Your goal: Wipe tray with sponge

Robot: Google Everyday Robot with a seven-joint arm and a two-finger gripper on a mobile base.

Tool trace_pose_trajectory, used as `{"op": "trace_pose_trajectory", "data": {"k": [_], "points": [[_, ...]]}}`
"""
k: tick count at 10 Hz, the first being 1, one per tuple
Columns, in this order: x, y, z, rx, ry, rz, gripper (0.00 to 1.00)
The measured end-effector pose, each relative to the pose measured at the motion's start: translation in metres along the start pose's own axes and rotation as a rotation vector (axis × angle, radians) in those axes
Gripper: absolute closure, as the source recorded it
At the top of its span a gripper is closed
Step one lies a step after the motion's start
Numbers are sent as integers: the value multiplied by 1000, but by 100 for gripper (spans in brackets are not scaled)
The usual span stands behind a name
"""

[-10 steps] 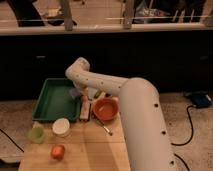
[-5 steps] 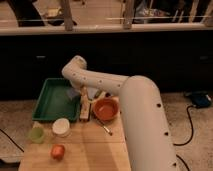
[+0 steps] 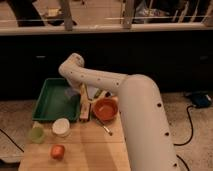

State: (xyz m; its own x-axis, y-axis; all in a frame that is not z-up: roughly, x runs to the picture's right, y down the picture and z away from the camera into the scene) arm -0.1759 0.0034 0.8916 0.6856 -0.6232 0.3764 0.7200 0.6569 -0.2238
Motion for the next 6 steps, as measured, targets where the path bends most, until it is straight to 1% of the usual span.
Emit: {"op": "trace_pose_trajectory", "data": {"k": [3,6], "points": [[-11,-7,1,-6,-36,-71,100],[-30,-21,6,-17,-80,-145,100]]}}
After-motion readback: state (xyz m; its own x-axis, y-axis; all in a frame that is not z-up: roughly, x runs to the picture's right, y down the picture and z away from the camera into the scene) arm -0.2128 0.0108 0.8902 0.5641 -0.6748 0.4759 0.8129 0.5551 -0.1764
